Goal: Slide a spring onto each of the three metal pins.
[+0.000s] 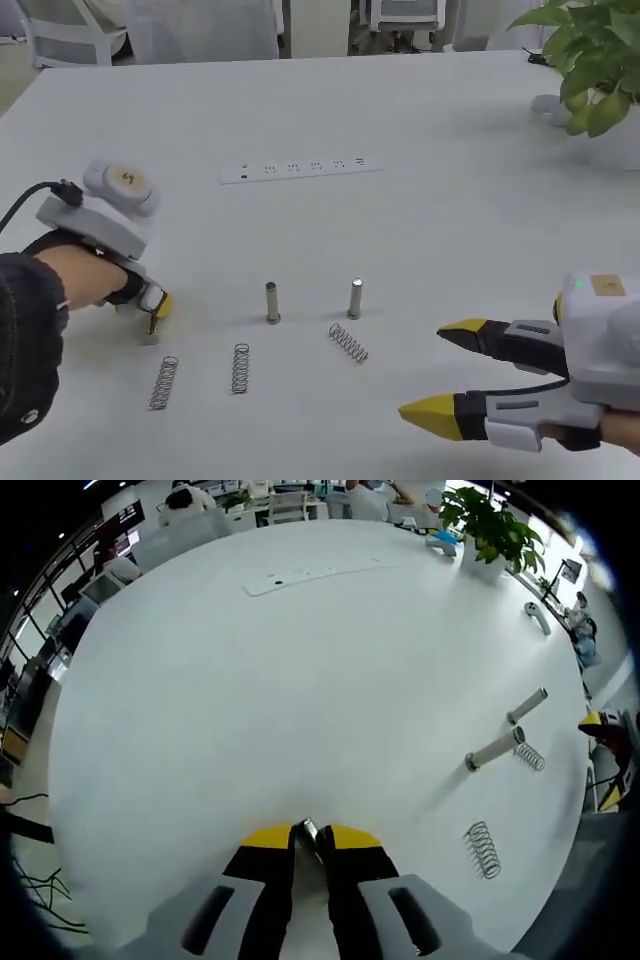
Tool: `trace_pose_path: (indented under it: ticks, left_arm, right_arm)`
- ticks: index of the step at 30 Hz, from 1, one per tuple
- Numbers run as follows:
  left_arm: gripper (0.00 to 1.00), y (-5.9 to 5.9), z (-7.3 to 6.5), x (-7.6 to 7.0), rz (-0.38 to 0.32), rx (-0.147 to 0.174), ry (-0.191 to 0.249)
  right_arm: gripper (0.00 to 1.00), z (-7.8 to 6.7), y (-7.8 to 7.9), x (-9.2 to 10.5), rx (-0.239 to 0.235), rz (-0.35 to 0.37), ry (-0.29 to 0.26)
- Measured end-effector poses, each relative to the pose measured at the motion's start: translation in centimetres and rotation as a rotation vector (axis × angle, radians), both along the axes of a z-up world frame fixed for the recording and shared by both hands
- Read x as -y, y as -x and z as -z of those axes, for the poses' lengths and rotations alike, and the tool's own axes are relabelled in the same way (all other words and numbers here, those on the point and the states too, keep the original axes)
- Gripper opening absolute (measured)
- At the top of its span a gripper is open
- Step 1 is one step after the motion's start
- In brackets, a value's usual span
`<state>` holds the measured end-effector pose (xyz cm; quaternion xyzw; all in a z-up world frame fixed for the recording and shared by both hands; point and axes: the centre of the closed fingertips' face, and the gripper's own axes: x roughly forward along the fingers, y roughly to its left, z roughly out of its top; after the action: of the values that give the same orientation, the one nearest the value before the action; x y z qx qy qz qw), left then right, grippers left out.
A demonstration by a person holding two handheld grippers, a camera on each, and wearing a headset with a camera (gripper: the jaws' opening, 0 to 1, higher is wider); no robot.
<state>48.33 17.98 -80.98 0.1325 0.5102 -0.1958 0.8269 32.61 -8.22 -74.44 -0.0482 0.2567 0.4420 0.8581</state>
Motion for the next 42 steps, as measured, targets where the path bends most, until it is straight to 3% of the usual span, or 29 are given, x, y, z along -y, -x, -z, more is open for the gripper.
trace_pose_path:
  ticks: [11,12,13,18,29,42]
  left_arm:
    - [0.00,0.2,-0.1,0.0,-0.006,-0.001,-0.003]
    - [0.00,0.1,-0.1,-0.6,0.010,0.012,-0.042]
    - [0.00,0.3,-0.1,-0.3,0.000,0.001,-0.024]
    - [0.00,0.2,-0.1,-0.7,-0.012,0.002,-0.018]
    - [0.00,-0.4,-0.8,-0.6,-0.015,0.046,0.002]
    - [0.00,-0.7,-1.5,-0.4,-0.014,0.072,0.022]
  right_arm:
    - [0.62,0.0,-0.1,0.0,0.001,0.001,0.000]
    - [0.62,0.0,-0.1,0.0,0.000,0.001,0.000]
    - [0.62,0.0,-0.1,0.0,0.000,0.001,-0.001]
    - [0.62,0.0,0.0,-0.1,0.000,-0.001,0.000]
    - [0.62,-0.3,0.0,-0.1,0.004,-0.003,0.001]
    - [0.62,-0.5,-0.1,-0.3,0.009,-0.011,0.006]
